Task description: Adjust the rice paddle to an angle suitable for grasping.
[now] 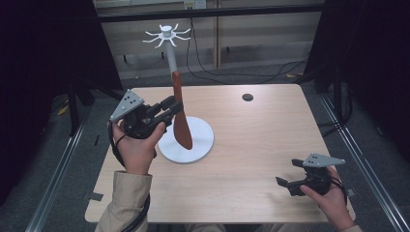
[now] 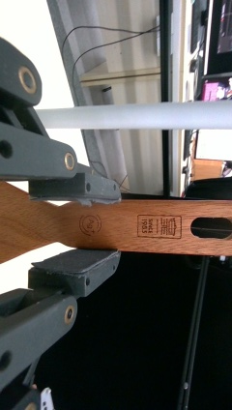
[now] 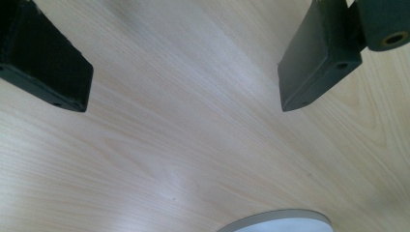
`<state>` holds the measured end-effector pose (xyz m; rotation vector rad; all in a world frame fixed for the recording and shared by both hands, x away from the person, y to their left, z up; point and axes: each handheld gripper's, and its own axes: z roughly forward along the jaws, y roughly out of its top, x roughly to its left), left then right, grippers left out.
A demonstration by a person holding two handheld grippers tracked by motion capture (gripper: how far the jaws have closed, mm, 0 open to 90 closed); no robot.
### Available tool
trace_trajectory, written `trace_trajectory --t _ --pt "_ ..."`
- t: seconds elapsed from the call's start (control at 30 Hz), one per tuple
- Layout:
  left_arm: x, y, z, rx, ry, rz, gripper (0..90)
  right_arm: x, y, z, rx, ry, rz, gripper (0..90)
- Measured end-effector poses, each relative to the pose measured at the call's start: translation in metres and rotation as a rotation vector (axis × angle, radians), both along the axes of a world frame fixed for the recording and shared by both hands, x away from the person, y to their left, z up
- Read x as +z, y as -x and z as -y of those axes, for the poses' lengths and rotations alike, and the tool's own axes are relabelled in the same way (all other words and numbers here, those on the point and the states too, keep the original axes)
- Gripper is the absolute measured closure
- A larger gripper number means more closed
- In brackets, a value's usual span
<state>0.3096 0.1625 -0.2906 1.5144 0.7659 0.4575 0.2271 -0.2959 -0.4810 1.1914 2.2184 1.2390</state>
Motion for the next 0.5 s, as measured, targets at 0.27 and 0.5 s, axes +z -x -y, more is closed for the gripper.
trace_trajectory --t 0.27,0.5 --pt "0.009 0.0 -0.002 0.034 0.03 0.05 66.4 -0.001 0.0 0.0 0.004 0.003 0.002 5.3" --pt "0.019 -0.003 -0.008 0.087 0.065 0.084 66.4 0.0 0.0 0.0 -0.004 -0.004 0.003 5.3"
